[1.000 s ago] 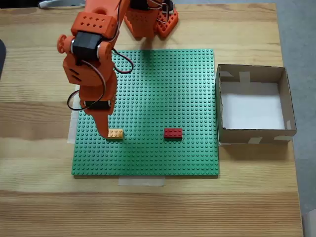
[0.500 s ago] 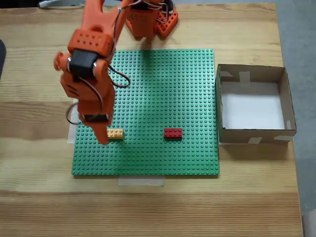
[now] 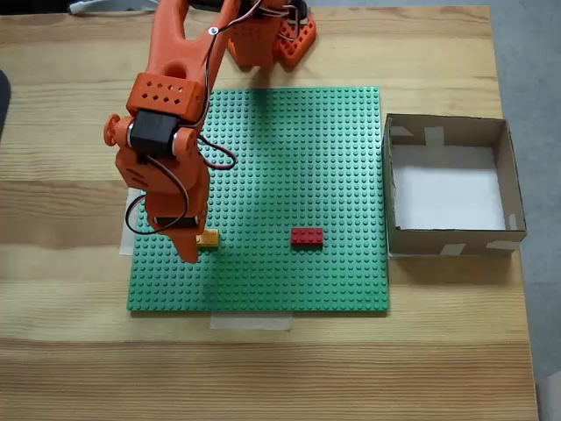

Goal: Pick the yellow lego block and put it in the box.

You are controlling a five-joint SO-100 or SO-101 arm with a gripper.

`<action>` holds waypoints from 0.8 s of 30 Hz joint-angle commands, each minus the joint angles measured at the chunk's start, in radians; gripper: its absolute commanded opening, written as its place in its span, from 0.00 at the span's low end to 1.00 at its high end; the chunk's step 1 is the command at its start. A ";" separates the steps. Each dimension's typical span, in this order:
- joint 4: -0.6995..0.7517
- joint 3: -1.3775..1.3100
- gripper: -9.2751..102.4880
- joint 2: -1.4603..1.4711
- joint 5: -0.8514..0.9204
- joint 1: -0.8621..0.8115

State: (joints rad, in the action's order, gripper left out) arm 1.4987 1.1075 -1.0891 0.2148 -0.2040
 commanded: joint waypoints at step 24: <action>-0.118 0.133 0.33 -0.008 0.025 -0.012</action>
State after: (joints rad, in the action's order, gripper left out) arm 1.3929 1.2410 -1.0891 0.2347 -0.2163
